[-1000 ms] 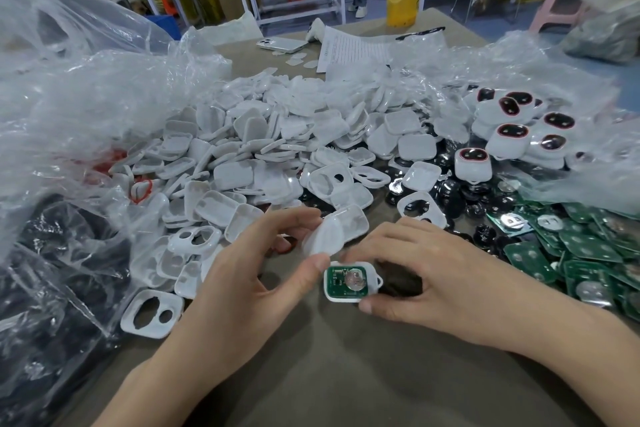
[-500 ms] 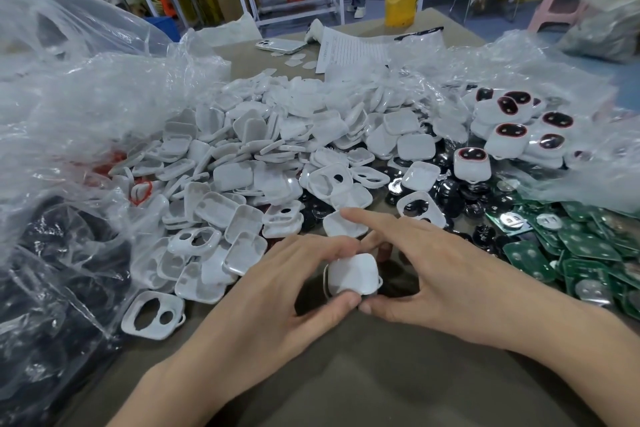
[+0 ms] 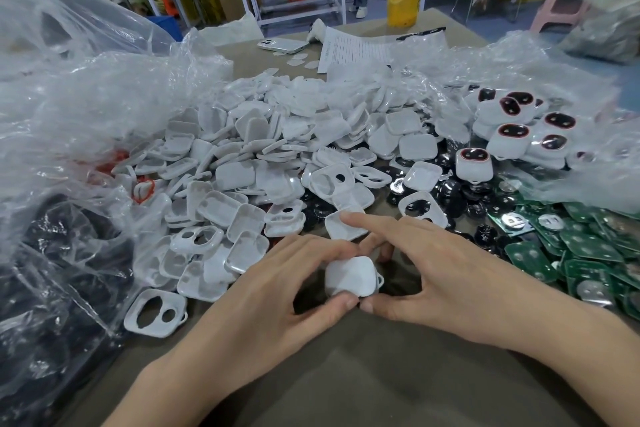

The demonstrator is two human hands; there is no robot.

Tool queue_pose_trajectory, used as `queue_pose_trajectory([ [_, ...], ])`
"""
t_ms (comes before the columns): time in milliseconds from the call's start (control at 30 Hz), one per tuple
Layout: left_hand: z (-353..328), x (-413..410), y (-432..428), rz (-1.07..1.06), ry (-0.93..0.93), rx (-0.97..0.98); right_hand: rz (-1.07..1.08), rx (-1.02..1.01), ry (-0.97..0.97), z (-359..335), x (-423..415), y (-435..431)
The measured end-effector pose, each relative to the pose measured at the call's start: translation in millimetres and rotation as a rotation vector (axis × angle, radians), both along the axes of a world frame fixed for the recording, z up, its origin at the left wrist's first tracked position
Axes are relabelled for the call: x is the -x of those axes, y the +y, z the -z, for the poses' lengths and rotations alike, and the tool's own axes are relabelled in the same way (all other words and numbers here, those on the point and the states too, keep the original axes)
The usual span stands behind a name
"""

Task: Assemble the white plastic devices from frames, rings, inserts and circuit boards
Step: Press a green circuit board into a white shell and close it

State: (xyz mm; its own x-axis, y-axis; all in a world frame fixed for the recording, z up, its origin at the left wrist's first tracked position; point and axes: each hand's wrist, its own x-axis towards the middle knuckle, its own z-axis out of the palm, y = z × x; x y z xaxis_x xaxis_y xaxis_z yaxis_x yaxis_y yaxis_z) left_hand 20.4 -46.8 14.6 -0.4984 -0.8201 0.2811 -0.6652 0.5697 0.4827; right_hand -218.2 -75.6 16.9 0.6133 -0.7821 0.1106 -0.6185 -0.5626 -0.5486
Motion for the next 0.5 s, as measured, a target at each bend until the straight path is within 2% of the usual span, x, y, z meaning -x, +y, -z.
queue_pose_trajectory([
  [500,0.8,0.1,0.6,-0.022,0.043,-0.153,-0.036,0.05,-0.017,2.6,1.1,0.6],
])
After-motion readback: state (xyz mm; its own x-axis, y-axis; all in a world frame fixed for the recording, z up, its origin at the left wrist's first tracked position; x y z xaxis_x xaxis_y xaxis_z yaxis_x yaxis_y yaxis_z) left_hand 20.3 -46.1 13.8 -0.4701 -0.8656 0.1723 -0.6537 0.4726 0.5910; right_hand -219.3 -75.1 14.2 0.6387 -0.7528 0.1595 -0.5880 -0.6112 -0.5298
